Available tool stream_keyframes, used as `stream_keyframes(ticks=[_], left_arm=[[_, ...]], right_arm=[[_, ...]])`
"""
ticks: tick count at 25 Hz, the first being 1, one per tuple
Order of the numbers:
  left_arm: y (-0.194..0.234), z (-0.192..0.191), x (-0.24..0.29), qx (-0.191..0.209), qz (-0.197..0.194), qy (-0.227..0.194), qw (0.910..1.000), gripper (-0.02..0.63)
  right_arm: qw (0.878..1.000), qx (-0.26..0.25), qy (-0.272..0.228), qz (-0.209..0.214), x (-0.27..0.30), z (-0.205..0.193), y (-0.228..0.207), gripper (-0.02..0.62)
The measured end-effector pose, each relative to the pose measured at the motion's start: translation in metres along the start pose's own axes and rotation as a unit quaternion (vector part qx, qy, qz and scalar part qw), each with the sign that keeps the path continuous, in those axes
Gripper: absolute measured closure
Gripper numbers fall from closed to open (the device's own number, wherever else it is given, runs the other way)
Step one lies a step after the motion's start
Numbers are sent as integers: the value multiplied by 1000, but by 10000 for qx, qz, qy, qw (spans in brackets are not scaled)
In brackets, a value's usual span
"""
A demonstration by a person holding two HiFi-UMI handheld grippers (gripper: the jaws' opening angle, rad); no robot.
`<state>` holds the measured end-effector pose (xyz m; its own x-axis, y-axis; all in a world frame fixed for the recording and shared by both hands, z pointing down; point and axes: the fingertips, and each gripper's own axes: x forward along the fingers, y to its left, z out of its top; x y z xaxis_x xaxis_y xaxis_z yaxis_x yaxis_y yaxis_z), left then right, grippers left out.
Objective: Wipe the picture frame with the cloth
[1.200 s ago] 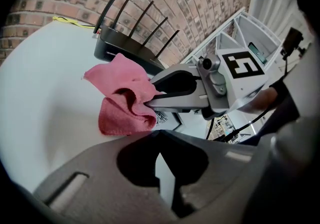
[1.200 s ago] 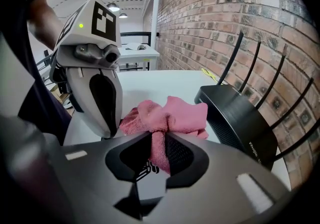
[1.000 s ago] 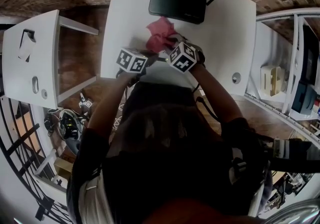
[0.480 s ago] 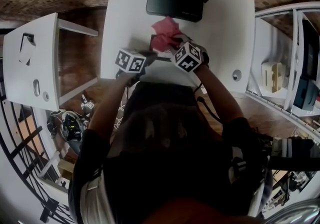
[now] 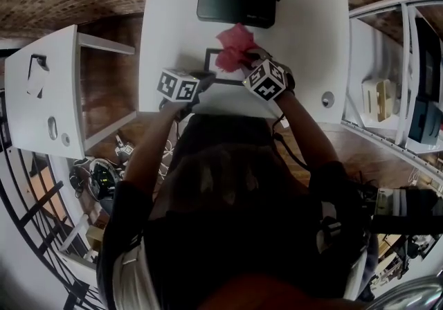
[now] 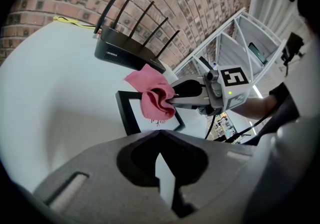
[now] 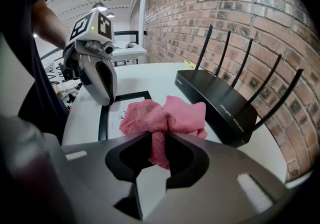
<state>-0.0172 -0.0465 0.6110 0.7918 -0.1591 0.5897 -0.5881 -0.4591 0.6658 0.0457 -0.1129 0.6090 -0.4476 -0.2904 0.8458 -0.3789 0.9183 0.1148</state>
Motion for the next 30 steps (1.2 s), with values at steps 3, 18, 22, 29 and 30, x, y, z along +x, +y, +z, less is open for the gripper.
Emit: stream_keyframes(ticks=[3,18,22,29,30], left_arm=[[0,0,0,17,-3,-4,10000,604],[0,2,0,-69,14,-143,9999,604],[1,2,-1,-158,17,-219,9996,604],[4,4,-2,-34,101,-311,9995,604],[4,5,-2,-29,104,-336,9994,604]], right_arm=[[10000,27,8,-19,-2,-2,0,515],[9991,184,146,-345,-15,-19,-13,514],[9981,230,328,-475,-20,-30,-18,514],[9939,651,311,-829,-43,-42,-36,514],[9926,762,266,-908,-48,-42,-40,514]])
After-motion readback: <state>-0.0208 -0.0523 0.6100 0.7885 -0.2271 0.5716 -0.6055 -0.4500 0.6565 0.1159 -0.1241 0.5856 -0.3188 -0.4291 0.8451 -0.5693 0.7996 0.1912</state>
